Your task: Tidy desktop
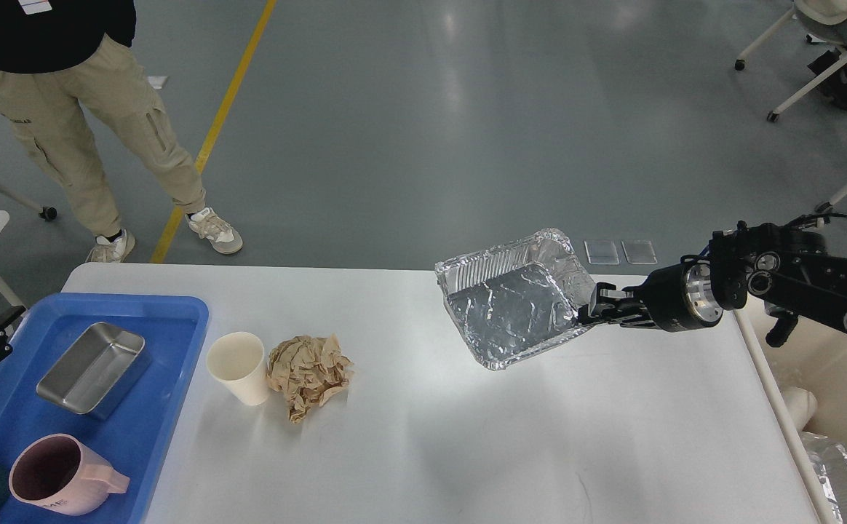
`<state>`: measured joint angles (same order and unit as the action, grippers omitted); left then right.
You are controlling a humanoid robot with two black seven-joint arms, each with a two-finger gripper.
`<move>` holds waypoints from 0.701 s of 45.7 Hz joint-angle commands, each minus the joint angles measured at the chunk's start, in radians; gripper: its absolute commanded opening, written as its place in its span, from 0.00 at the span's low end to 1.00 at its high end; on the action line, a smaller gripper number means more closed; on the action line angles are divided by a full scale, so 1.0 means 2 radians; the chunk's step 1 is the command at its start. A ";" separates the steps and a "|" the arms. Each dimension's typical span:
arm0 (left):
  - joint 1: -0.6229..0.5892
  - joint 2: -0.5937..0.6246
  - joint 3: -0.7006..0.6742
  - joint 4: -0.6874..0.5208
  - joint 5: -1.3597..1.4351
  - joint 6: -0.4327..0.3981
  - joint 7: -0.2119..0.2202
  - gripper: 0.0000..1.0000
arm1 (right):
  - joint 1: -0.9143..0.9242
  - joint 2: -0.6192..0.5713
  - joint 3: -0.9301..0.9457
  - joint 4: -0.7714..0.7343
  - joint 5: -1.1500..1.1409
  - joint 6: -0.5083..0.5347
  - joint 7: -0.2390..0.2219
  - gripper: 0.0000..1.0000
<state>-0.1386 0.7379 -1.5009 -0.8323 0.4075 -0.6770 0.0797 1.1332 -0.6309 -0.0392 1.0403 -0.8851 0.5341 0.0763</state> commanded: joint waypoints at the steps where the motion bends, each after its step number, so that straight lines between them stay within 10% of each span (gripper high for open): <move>1: 0.016 0.039 0.029 -0.006 0.029 -0.003 0.002 0.97 | 0.001 0.009 0.002 -0.002 0.000 -0.001 0.000 0.00; 32: 0.141 0.153 0.007 -0.282 0.248 0.107 0.004 0.97 | 0.013 0.031 0.003 -0.006 0.000 -0.006 0.001 0.00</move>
<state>0.0717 1.0543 -1.4482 -1.3154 0.7891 -0.4942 0.0869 1.1530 -0.5696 -0.0332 1.0276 -0.8863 0.5215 0.0782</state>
